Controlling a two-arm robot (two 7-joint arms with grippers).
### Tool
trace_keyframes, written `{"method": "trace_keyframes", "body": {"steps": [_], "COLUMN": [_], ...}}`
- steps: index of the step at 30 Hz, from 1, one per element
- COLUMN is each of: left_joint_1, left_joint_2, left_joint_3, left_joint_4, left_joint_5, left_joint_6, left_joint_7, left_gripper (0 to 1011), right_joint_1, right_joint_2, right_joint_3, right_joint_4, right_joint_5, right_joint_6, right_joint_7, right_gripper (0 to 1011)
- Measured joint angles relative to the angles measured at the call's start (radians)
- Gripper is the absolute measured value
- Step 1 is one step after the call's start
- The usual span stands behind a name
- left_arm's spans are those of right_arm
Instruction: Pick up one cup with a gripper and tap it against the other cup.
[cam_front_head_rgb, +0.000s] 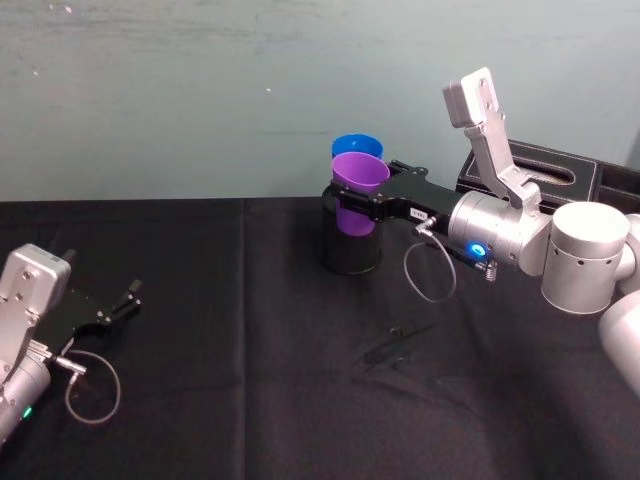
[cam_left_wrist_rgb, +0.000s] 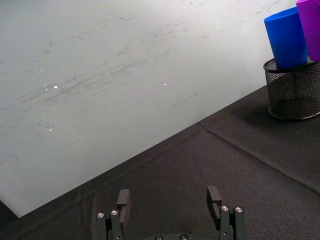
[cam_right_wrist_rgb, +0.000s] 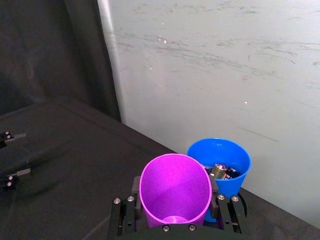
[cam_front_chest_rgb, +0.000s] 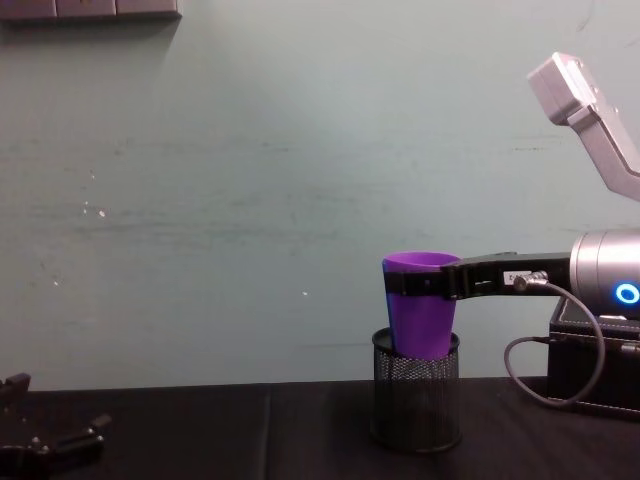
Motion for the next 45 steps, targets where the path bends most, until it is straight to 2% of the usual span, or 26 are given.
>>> {"method": "trace_keyframes", "body": {"steps": [27, 45], "left_joint_1": [0.000, 0.000], "left_joint_2": [0.000, 0.000], "left_joint_3": [0.000, 0.000], "left_joint_4": [0.000, 0.000], "left_joint_5": [0.000, 0.000], "left_joint_6": [0.000, 0.000], "left_joint_7": [0.000, 0.000], "left_gripper": [1000, 1000], "right_joint_1": [-0.007, -0.098], "right_joint_2": [0.003, 0.060], "right_joint_3": [-0.002, -0.007], "right_joint_4": [-0.005, -0.152], "right_joint_5": [0.000, 0.032], "right_joint_6": [0.000, 0.034], "right_joint_7": [0.005, 0.018], "right_gripper": [734, 734]}}
